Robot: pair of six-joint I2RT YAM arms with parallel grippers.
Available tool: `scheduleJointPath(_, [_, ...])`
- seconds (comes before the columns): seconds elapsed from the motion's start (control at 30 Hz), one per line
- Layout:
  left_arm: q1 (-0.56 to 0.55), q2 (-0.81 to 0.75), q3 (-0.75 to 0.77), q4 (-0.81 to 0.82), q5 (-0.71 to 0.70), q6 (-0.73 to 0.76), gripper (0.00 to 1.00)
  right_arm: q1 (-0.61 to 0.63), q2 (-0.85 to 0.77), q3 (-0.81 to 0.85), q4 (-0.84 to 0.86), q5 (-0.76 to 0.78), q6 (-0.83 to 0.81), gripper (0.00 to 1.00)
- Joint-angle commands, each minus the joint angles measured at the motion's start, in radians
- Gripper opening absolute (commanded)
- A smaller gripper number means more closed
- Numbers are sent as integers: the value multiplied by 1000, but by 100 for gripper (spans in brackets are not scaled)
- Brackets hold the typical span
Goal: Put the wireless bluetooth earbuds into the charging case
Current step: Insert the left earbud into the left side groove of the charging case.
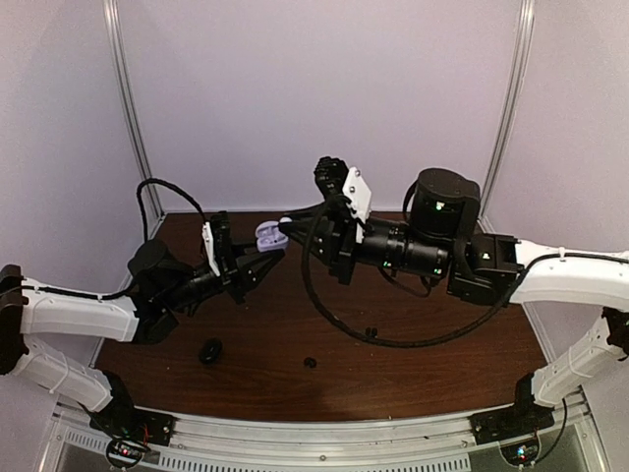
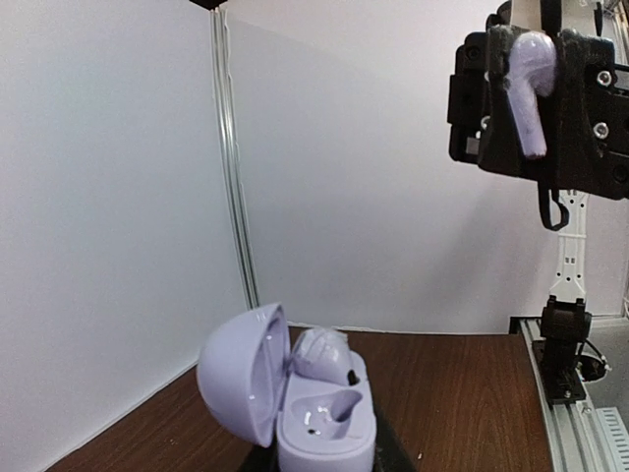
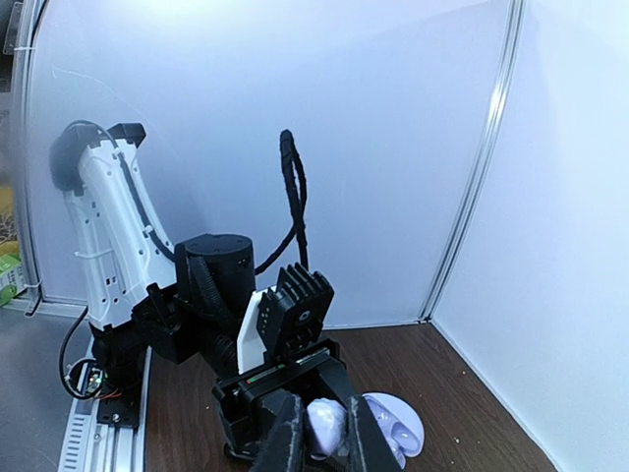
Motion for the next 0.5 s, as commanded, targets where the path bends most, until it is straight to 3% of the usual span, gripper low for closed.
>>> scheduleJointPath(0.0, [-14, 4, 35, 21, -56, 14, 0, 16, 31, -3, 110, 90, -11, 4])
scheduleJointPath(0.47, [-34, 15, 60, 9, -197, 11, 0, 31, 115, 11, 180, 216, 12, 4])
